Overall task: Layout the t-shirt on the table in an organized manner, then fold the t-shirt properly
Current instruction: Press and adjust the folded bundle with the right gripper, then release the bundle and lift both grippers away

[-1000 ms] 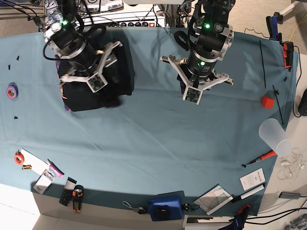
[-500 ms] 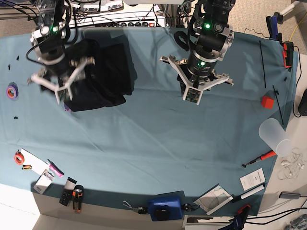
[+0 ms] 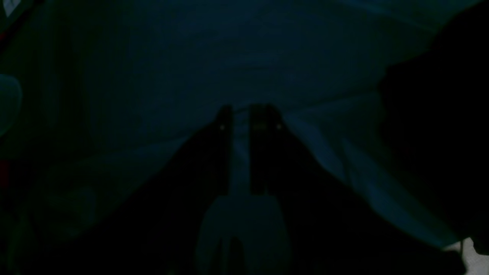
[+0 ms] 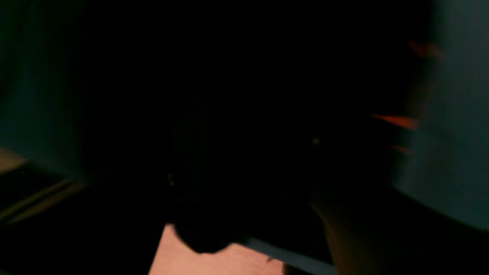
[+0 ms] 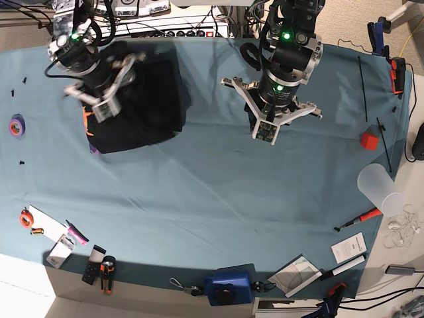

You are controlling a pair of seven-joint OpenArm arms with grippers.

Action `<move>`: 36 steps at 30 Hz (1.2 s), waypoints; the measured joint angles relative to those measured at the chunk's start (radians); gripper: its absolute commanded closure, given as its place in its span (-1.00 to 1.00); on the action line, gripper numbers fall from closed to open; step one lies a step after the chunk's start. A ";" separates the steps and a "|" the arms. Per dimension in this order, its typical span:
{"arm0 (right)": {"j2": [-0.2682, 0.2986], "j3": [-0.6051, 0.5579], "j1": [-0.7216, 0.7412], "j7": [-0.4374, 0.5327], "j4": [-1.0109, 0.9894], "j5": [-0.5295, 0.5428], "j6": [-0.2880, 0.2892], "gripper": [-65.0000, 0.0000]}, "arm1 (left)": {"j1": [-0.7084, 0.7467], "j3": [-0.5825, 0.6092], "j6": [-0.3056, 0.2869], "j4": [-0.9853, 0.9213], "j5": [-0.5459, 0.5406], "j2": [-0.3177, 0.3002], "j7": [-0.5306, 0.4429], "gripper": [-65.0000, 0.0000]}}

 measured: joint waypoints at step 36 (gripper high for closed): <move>-0.003 0.106 0.055 -0.111 -0.262 0.518 0.299 0.05 | 0.000 0.001 -0.156 0.000 -0.280 0.000 -0.060 0.77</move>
